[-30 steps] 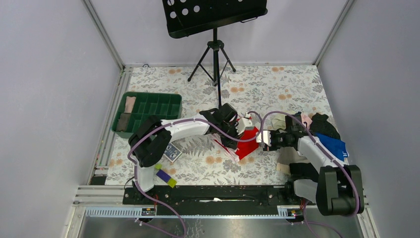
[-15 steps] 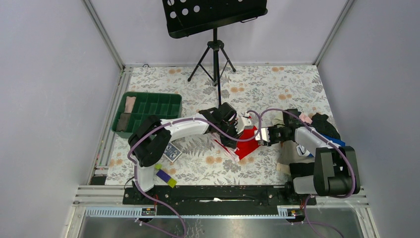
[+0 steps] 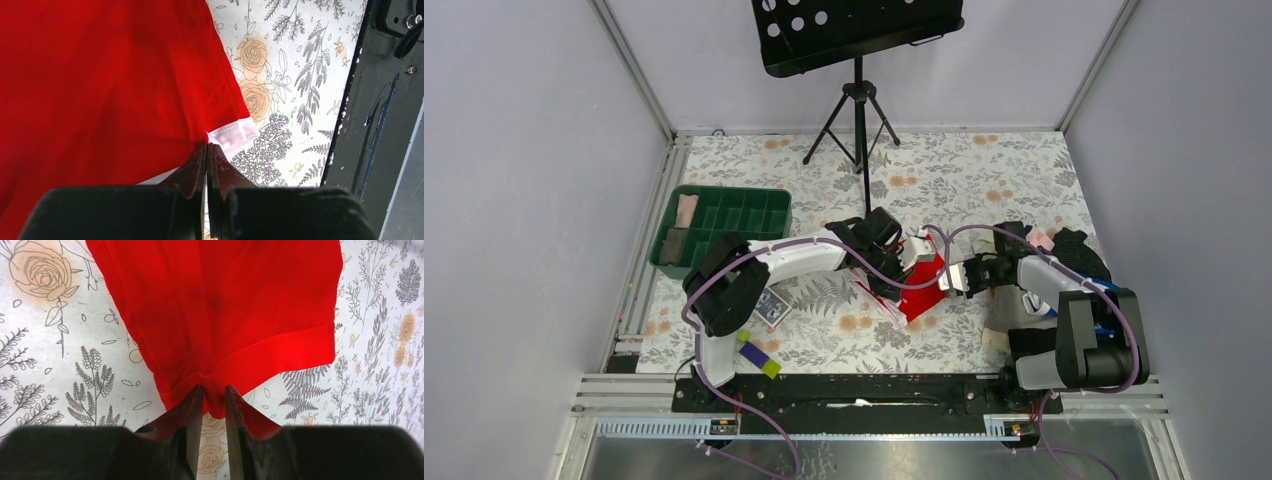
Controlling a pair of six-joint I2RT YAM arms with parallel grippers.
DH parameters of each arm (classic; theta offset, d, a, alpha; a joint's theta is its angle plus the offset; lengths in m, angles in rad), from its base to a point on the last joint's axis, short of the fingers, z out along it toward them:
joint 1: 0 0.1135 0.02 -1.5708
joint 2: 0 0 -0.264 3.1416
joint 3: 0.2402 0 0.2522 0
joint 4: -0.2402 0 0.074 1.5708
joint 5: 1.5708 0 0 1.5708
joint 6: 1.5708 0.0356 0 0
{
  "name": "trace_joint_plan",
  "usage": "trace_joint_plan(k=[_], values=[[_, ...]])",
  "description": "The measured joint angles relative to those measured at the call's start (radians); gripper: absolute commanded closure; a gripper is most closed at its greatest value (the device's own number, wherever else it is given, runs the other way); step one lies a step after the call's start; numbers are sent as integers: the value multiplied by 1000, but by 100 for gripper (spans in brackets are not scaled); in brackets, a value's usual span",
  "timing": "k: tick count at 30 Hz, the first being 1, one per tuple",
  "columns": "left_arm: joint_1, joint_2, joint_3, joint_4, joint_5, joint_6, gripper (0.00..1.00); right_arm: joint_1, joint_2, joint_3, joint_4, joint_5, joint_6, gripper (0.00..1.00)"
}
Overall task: Roll the underwear
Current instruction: Fold the underwear at the center of the board.
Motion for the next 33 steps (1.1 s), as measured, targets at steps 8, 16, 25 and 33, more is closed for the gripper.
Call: trace_joint_plan(k=[8,16,25,33], values=[[0,0,0,-17,7,0,100,0,0,-63,84,1,-2,78],[0,0,9,-53,16,0,100,3,-29,-79,115,3,1,100],[1,0,40,-82,120,-4,100,4,-202,-79,-19,28,-62,100],[1,80,123,-150,244,0,100,-10,-203,-78,-154,85,-154,100]])
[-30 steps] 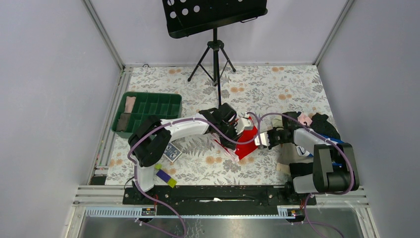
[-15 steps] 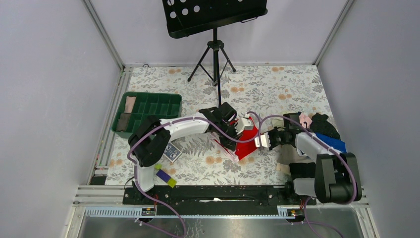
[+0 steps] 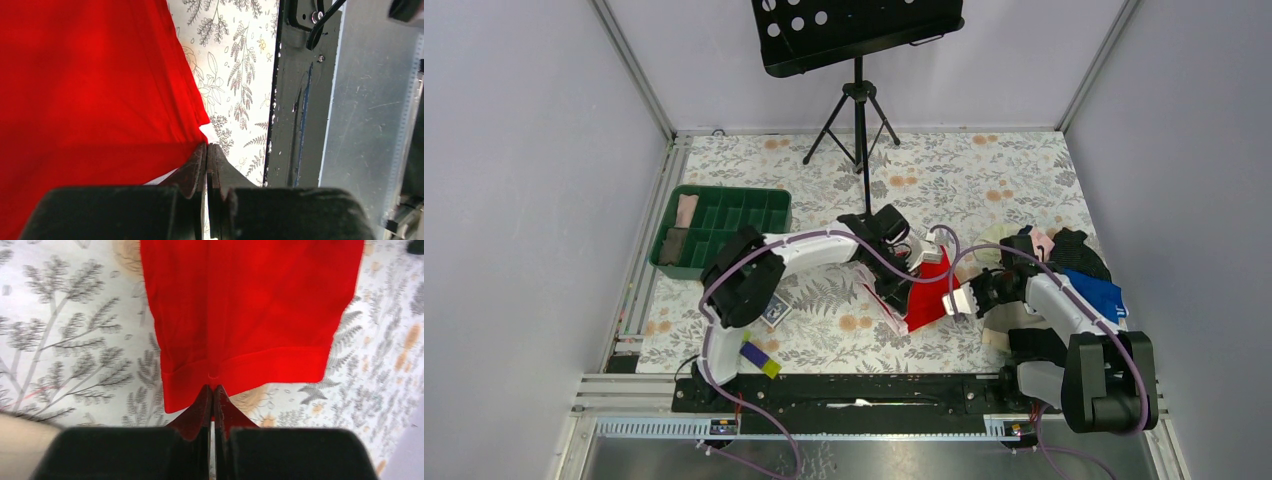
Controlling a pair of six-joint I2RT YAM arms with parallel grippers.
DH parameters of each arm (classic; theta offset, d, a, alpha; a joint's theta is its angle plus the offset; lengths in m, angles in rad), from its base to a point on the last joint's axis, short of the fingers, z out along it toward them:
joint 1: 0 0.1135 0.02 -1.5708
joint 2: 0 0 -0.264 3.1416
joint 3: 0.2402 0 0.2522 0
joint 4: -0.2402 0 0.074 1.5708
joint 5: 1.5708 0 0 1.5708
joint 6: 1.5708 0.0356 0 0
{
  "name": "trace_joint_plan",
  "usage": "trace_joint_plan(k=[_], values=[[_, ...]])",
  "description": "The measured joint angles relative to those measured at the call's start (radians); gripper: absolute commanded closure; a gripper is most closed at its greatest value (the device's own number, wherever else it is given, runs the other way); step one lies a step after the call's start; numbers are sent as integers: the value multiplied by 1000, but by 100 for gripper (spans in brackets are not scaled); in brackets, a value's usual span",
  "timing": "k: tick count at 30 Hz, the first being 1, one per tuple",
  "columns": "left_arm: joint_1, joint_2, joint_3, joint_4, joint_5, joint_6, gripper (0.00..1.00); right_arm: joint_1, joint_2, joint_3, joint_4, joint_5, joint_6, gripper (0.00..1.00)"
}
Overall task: Roll the underwear
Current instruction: Fold the underwear at the center of the board.
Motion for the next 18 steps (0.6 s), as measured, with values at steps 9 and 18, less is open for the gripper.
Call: trace_joint_plan(k=[9,18], values=[[-15,116,40,-69,122,3,100,-4,-8,-12,-162,52,-60,100],[-55,147,-5,-2,159,-56,62,-5,-9,-23,-285,95,-74,77]])
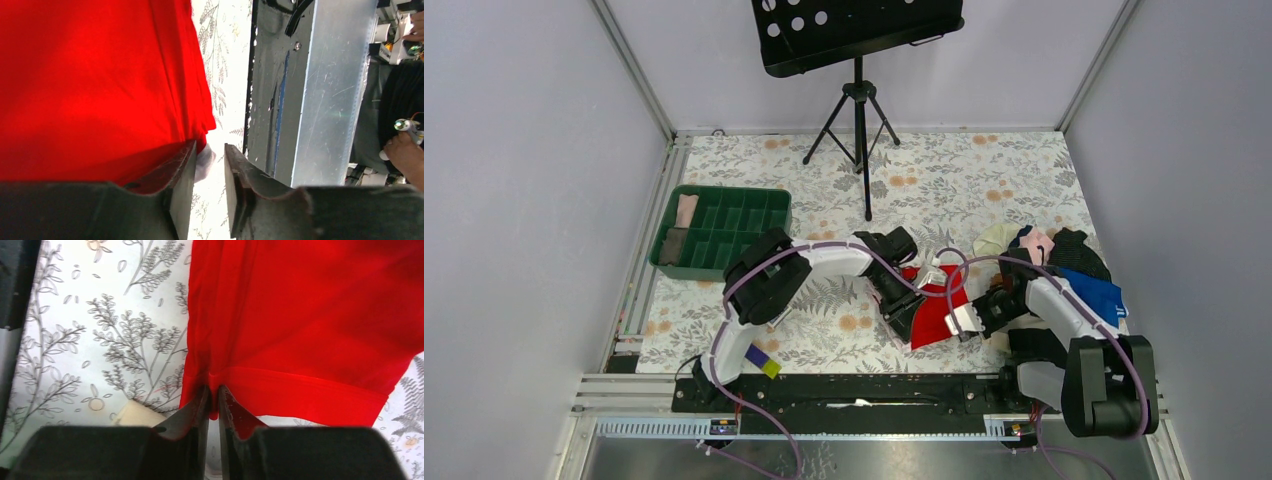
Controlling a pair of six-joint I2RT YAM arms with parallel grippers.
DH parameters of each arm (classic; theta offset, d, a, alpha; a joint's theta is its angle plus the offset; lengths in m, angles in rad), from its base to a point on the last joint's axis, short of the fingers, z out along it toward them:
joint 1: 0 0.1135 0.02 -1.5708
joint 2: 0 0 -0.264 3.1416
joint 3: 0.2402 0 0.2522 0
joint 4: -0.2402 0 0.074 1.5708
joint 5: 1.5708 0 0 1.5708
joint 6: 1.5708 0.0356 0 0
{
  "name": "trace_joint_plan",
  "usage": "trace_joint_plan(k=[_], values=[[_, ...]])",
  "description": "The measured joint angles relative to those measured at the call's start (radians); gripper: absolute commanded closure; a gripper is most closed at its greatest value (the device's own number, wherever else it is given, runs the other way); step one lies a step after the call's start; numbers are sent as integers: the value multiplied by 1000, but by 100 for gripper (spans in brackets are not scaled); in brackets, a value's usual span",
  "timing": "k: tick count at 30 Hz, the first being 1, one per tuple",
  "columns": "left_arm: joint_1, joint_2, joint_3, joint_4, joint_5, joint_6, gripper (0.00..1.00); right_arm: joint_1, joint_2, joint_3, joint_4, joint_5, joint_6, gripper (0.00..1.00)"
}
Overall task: Roll the underwear
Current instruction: Fold the underwear at the center of the board.
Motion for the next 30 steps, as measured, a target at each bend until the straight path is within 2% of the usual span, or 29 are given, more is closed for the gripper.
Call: trace_joint_plan(k=[2,5,9,13,16,20,24,28,30], values=[[4,3,1,-11,0,5,53,0,-14,-4,-24,10,-3,72],[19,3,34,-58,-2,36,47,0,-50,-6,-67,31,-3,68],[59,-4,124,-126,-28,74,45,-1,-102,10,-116,50,-4,64],[127,-19,229,-180,-40,113,44,-10,-143,100,-145,53,24,61],[189,-19,299,-192,-48,109,45,-22,-174,160,-126,43,140,61],[233,-19,333,-93,-164,22,46,-26,-162,225,7,22,543,62],[220,5,335,23,-310,-80,47,-53,-79,322,214,29,1093,66],[217,43,319,68,-338,-109,48,-68,-15,351,366,42,1575,76],[220,46,275,72,-343,-110,49,-68,16,351,390,47,1713,79]])
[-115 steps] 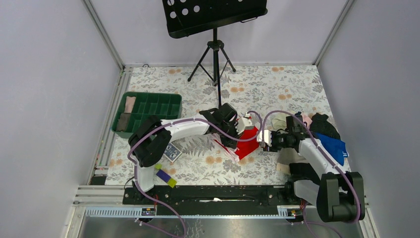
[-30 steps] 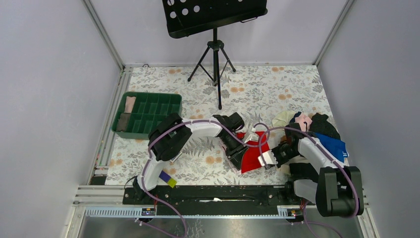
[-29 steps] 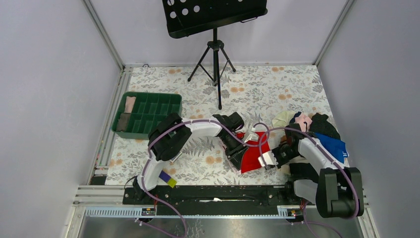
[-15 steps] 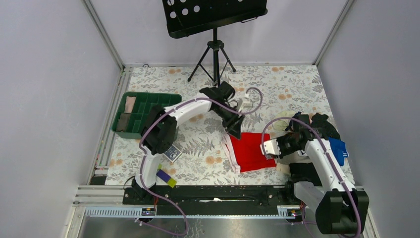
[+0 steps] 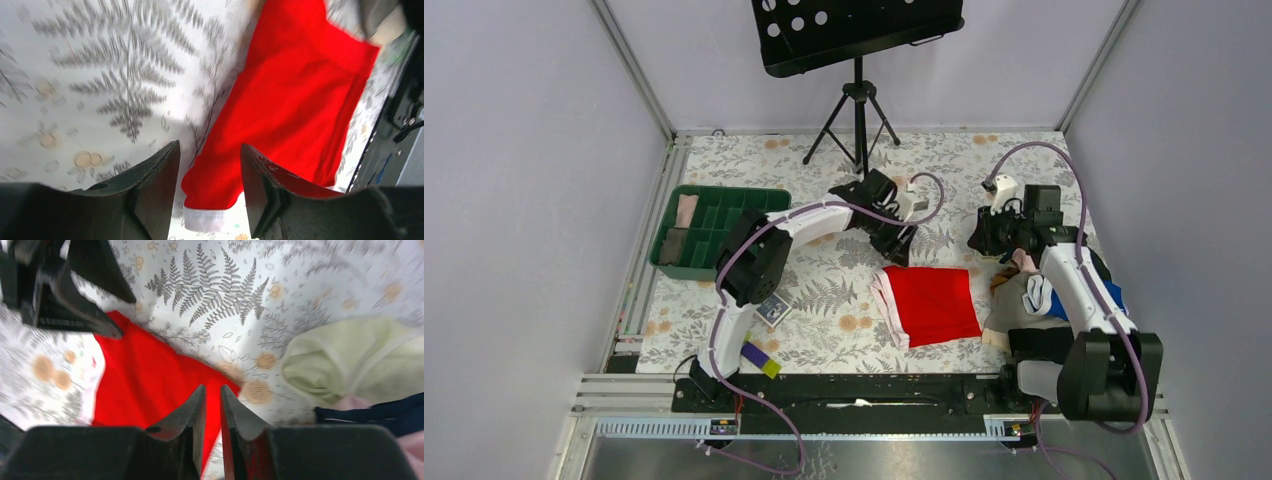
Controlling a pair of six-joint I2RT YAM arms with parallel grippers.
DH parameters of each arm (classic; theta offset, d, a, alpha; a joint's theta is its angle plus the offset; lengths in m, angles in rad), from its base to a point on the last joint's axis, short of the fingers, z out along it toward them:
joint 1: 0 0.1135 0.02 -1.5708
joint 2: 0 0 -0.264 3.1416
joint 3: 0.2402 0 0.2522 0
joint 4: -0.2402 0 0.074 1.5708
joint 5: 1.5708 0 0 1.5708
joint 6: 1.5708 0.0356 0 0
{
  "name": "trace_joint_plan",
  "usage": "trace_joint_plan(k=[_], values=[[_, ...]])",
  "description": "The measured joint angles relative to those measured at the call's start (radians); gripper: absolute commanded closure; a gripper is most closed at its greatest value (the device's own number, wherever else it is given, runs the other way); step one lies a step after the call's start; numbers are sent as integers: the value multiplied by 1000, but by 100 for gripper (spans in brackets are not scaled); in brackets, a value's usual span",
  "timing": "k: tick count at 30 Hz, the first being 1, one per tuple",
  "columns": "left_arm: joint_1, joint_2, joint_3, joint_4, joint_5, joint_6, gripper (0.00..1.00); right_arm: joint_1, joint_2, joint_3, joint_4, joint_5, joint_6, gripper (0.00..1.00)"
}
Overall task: Roll the underwear
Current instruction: Fold the underwear at the center of the board.
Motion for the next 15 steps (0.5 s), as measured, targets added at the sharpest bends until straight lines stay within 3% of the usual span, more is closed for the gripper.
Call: trace_joint_plan(k=[3,7,15], values=[[7,0,-85,2,-7,4,49,0,91,-11,32,2,202,81],[13,-43,-179,33,-1,6,51,0,237,-40,36,4,351,84],[-2,-121,-292,53,-40,25,53,13,418,-52,61,56,467,87]])
